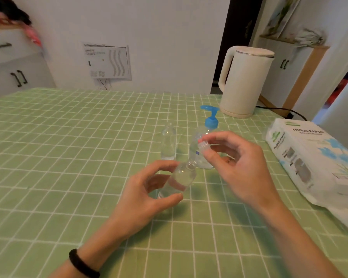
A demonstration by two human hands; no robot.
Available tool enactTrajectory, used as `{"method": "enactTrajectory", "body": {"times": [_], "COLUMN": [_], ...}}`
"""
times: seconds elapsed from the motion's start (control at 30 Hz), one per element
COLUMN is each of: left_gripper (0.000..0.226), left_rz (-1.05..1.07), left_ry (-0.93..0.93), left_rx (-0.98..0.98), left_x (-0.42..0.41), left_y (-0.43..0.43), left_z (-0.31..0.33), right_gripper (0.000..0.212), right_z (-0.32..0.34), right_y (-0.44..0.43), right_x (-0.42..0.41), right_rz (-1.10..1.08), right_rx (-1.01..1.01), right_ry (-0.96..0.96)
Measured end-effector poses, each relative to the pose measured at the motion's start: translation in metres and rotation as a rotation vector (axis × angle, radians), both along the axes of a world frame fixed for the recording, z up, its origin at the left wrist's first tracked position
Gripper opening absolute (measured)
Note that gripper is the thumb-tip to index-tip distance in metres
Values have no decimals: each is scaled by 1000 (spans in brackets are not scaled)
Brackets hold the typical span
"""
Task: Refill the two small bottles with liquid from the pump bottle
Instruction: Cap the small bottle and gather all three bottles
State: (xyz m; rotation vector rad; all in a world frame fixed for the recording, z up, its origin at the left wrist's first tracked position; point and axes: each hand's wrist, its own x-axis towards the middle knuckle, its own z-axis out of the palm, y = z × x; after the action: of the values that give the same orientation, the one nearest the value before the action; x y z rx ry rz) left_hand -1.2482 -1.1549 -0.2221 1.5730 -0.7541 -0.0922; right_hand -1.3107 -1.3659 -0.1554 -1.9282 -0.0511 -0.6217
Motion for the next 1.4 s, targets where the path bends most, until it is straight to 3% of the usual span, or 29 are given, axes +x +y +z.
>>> {"method": "enactTrajectory", "body": {"times": [0.2, 0.57, 0.8, 0.93, 1.27, 1.4], "left_gripper": [59, 59, 59, 57, 57, 56], "left_rz": [-3, -19, -21, -33, -51, -50], "left_ry": [-8, -24, -25, -12, 12, 3], "left_rx": [39, 62, 81, 80, 56, 57], "left_x": [-2, 1, -1, -2, -2, -2], "left_y": [0, -1, -1, -1, 0, 0], "left_z": [-6, -14, -13, -11, -10, -9], "right_gripper": [16, 30, 22, 25, 44, 31], "right_z": [-19, -26, -24, -22, -19, -20], "right_y": [-3, -16, -11, -8, -14, -11], "right_x": [-5, -18, -20, -21, -24, -24], "right_rz": [43, 113, 81, 12, 152, 122], "right_rx": [80, -79, -174, -114, -65, -99], "right_ry": [-63, 4, -4, 47, 93, 42]}}
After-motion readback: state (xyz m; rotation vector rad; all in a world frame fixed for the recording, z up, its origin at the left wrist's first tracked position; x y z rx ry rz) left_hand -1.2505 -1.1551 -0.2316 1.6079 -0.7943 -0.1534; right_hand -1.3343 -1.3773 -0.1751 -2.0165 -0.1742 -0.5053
